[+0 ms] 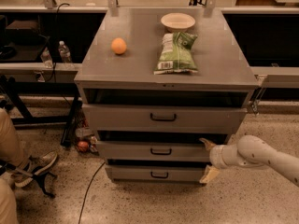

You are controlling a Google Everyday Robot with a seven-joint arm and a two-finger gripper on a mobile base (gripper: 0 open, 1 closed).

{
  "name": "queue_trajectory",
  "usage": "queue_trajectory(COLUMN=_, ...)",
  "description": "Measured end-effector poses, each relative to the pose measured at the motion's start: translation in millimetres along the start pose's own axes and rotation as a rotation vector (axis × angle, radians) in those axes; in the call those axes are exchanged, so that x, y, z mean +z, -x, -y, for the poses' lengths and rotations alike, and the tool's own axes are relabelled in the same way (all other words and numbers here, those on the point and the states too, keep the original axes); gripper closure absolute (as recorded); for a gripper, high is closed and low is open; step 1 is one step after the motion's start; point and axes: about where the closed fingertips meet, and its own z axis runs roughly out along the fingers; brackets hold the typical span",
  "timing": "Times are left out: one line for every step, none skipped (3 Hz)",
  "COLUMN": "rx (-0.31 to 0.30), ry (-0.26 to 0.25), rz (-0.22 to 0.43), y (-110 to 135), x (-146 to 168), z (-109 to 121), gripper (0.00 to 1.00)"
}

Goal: Open middle drawer

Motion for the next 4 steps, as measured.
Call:
queue_trajectory(rx=-0.009, ry=-0.024, rz=0.017, y=0.6, x=14.6, z=11.0, gripper=0.0)
queue_trajectory(rx=-0.013, ry=-0.027, rz=0.034, y=1.3, x=21.3, z=14.7, gripper=0.0)
queue_trajectory(rx=-0.011, ry=-0.016, rz=0.048, y=1.0, x=26.7, z=13.3, gripper=0.12)
queue_trajectory(rx=0.027, ry=0.005, rz=0.061, y=-9.1, x=12.3, z=-5.1, gripper=0.35)
